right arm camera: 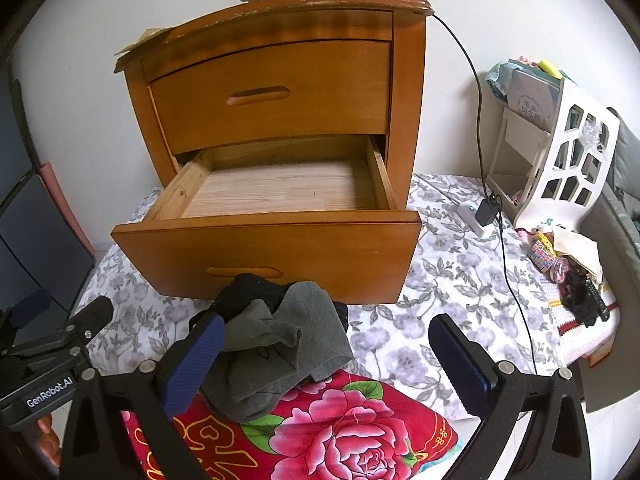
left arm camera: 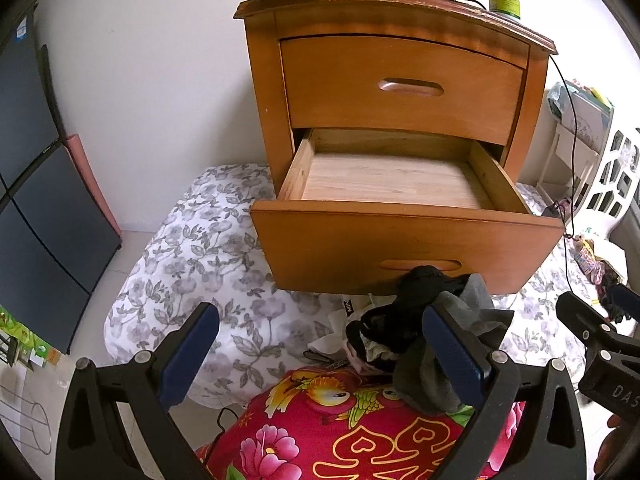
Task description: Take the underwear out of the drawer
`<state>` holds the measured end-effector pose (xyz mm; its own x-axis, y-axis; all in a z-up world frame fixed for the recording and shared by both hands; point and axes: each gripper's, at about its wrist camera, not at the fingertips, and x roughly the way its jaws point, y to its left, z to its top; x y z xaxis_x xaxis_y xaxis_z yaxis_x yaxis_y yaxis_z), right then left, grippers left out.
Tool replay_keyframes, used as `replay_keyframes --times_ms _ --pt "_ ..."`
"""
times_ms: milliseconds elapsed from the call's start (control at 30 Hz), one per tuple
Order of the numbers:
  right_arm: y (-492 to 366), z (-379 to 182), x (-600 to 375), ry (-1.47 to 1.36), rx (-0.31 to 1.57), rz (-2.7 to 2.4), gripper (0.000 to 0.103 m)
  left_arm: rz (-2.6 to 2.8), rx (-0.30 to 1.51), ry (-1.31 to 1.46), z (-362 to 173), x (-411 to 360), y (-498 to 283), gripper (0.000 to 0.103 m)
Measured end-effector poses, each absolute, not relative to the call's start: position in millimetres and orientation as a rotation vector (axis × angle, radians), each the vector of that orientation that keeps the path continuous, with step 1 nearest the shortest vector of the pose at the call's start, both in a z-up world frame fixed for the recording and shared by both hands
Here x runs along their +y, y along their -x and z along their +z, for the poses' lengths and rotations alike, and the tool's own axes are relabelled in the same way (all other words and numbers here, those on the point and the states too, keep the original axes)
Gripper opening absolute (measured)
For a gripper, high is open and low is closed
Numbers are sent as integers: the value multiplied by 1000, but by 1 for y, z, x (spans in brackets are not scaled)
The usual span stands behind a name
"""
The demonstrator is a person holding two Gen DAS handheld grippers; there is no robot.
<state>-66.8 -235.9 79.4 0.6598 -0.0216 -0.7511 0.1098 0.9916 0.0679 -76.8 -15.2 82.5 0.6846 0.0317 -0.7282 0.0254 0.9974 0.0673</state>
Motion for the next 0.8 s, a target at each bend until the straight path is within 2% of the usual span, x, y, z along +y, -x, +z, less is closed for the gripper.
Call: replay_keyframes --times_ms 800 --pt "67 80 -237 -113 845 -72 103 18 822 -72 81 -12 77 101"
